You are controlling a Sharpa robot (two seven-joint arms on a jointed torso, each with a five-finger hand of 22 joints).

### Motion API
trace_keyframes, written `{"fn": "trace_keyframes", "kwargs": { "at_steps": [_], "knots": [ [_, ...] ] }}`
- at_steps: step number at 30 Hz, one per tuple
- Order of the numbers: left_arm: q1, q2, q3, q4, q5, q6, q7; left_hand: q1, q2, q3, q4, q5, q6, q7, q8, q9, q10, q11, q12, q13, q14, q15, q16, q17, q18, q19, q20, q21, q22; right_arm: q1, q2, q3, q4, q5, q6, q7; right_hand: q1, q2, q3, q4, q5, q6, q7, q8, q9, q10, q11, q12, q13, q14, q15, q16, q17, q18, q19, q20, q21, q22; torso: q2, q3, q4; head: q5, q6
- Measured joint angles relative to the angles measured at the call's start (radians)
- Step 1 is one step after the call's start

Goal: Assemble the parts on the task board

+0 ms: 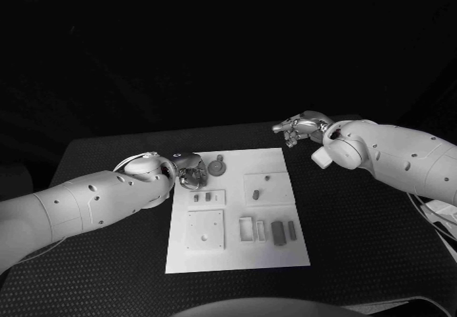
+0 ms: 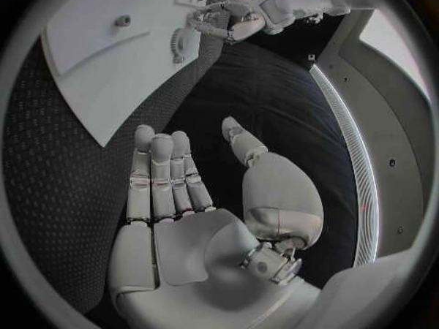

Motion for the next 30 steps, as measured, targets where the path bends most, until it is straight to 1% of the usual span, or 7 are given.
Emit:
{"fn": "trace_keyframes", "kwargs": {
  "at_steps": [9, 11, 14, 19, 23, 27, 30],
  "knots": [
    [0.000, -0.007, 0.001, -0.002, 0.008, -0.003, -0.007, 0.004, -0.004, -0.005, 0.005, 0.000, -0.016, 0.002, -0.004, -0.002, 0.000, 0.000, 0.000, 0.000, -0.004, -0.003, 0.004, 0.000, 0.000, 0.000, 0.000, 0.000, 0.000, 0.000, -0.002, 0.000, 0.001, 0.004, 0.000, 0.000, 0.000, 0.000, 0.000, 0.000, 0.000, 0.000, 0.000, 0.000, 0.000, 0.000, 0.000, 0.000, -0.002, 0.000, 0.000, 0.000, 0.000, 0.000, 0.000, 0.000, 0.000, 0.000, 0.000, -0.0004, 0.0002, -0.001, 0.000],
    [0.000, -0.013, 0.002, -0.008, 0.011, -0.007, -0.008, 0.004, -0.004, -0.005, 0.005, 0.000, -0.023, 0.002, -0.004, -0.004, 0.000, 0.000, 0.000, 0.000, -0.004, -0.003, 0.004, 0.000, 0.000, 0.000, 0.000, 0.000, 0.000, 0.000, -0.004, 0.000, 0.003, -0.008, -0.002, 0.000, 0.011, 0.011, 0.003, -0.009, 0.000, 0.000, 0.000, 0.000, 0.000, 0.000, 0.000, 0.001, -0.005, 0.000, 0.000, 0.000, 0.000, 0.000, 0.000, 0.000, 0.000, 0.002, 0.000, -0.0006, 0.0002, -0.001, 0.001],
    [0.000, -0.025, 0.003, -0.019, 0.016, -0.013, -0.010, 0.004, -0.004, -0.005, 0.005, 0.000, -0.023, 0.002, -0.004, -0.004, -0.002, -0.002, 0.000, 0.000, -0.004, -0.003, 0.004, 0.000, 0.000, 0.000, 0.000, 0.000, 0.000, -0.002, -0.011, 0.000, 0.012, -0.052, -0.010, 0.004, 0.067, 0.020, 0.017, -0.034, 0.000, -0.005, 0.002, 0.000, -0.001, 0.000, 0.000, 0.005, -0.007, 0.000, 0.000, 0.000, 0.001, 0.000, 0.000, 0.000, 0.000, 0.005, 0.000, -0.0006, 0.0007, -0.001, 0.004],
    [0.001, -0.060, 0.010, -0.048, 0.066, -0.026, -0.012, 0.004, -0.004, -0.005, 0.005, 0.000, -0.023, 0.002, -0.004, -0.003, -0.007, 0.000, 0.000, -0.001, -0.007, 0.000, 0.004, 0.000, 0.000, -0.004, 0.004, 0.000, 0.000, -0.010, -0.040, 0.000, 0.053, -0.208, -0.048, 0.018, 0.247, 0.035, 0.025, -0.042, 0.002, -0.002, 0.008, 0.009, 0.000, -0.019, 0.004, -0.090, -0.081, 0.001, -0.001, -0.004, 0.002, 0.000, 0.000, 0.000, 0.000, 0.016, -0.001, -0.0009, 0.0008, -0.005, 0.016],
    [0.004, -0.097, 0.025, -0.064, 0.188, -0.047, -0.010, 0.004, -0.004, 0.006, 0.016, 0.000, -0.011, 0.017, 0.010, 0.000, -0.022, 0.011, 0.000, -0.001, -0.047, 0.008, -0.029, -0.021, 0.002, -0.043, 0.021, -0.028, 0.000, -0.019, -0.062, 0.000, 0.092, -0.365, -0.073, 0.029, 0.309, 0.037, 0.025, -0.042, 0.004, 0.011, 0.017, 0.009, -0.011, 0.005, 0.025, -0.346, -0.247, 0.062, 0.013, 0.009, 0.002, 0.000, 0.018, -0.001, 0.002, 0.023, -0.001, -0.0006, 0.0008, -0.011, 0.028],
    [0.018, -0.130, 0.029, -0.075, 0.423, -0.078, 0.026, -0.026, -0.010, 0.020, 0.037, 0.000, -0.008, 0.020, 0.017, 0.001, -0.026, 0.012, 0.000, -0.001, -0.103, 0.019, -0.121, -0.068, 0.008, -0.115, 0.036, -0.092, -0.020, -0.027, -0.081, -0.004, 0.139, -0.554, -0.091, 0.034, 0.333, 0.031, 0.025, -0.042, 0.004, 0.019, 0.010, 0.009, -0.027, 0.078, 0.037, -0.533, -0.358, 0.109, 0.025, -0.012, -0.019, 0.000, 0.052, -0.011, -0.001, 0.011, -0.001, -0.0004, 0.0008, -0.014, 0.037],
    [0.035, -0.151, 0.030, -0.073, 0.615, -0.091, 0.077, -0.055, -0.009, 0.016, 0.042, 0.000, -0.004, 0.023, 0.024, 0.004, -0.017, 0.021, 0.005, 0.001, -0.167, 0.030, -0.221, -0.115, 0.023, -0.194, 0.055, -0.165, -0.062, -0.031, -0.090, -0.027, 0.173, -0.707, -0.119, 0.034, 0.339, 0.035, 0.020, -0.042, 0.004, 0.022, 0.007, 0.008, -0.042, 0.115, 0.043, -0.617, -0.402, 0.129, 0.028, -0.026, -0.027, 0.000, 0.068, -0.014, -0.004, 0.003, -0.002, -0.0012, 0.0014, -0.014, 0.042]
  ]
}}
